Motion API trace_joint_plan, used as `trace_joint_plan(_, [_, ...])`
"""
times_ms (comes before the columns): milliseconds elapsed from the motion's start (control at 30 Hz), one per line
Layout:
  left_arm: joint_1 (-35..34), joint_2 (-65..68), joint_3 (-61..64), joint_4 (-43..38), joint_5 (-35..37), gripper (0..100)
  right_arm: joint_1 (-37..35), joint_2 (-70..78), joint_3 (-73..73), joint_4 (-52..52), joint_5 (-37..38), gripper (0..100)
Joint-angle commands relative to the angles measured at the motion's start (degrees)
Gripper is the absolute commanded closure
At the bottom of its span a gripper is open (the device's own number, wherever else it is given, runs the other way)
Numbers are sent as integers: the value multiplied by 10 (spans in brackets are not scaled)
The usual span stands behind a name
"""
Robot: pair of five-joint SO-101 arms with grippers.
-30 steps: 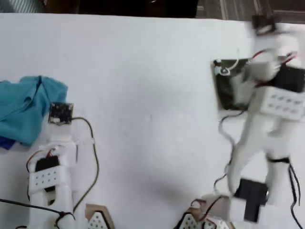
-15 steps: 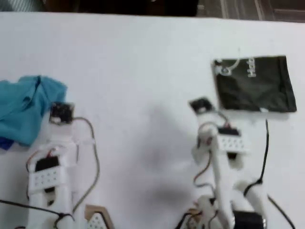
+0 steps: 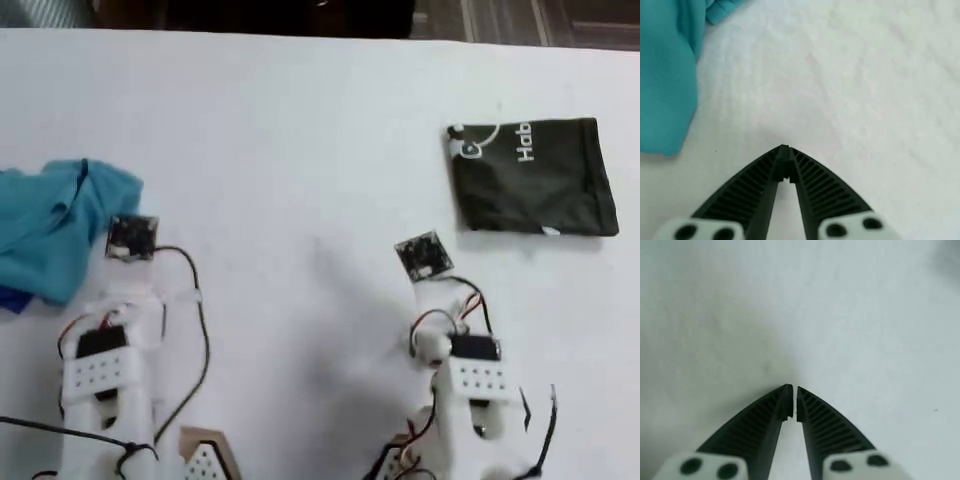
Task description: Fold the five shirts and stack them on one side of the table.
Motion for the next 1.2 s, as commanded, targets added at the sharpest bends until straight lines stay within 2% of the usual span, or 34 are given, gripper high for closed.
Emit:
trace_joint_plan(0, [-65, -10, -102, 67, -4, 969, -4, -71, 18, -7, -4, 978])
trace_joint_plan(133, [-186, -5, -267, 156, -18, 941, -5, -131, 43, -7, -4, 978])
trace_joint_plan(267, [-282, -4, -400, 189, -141, 807, -5, -168, 51, 13, -4, 978])
trace_joint_plan(333, [-331, 2, -431, 166, -198, 805, -5, -175, 52, 17, -4, 978])
trace_joint_plan(433, [-407, 56, -455, 84, -278, 811, -5, -184, 58, 17, -4, 978])
trace_joint_plan(533, [-466, 166, -496, 5, -304, 810, -5, -186, 59, 17, -4, 978])
trace_joint_plan(600, [-498, 256, -557, -9, -305, 810, -5, -186, 60, 17, -4, 978])
trace_joint_plan(700, [-533, 384, -678, 29, -303, 811, -5, -186, 60, 17, -4, 978])
trace_joint_plan(800, [-551, 487, -811, 115, -302, 811, -5, -186, 60, 17, -4, 978])
trace_joint_plan(933, [-549, 591, -965, 235, -302, 811, -5, -186, 60, 17, -4, 978])
trace_joint_plan(1167, [-527, 743, -1141, 357, -302, 811, -5, -185, 60, 18, -4, 978])
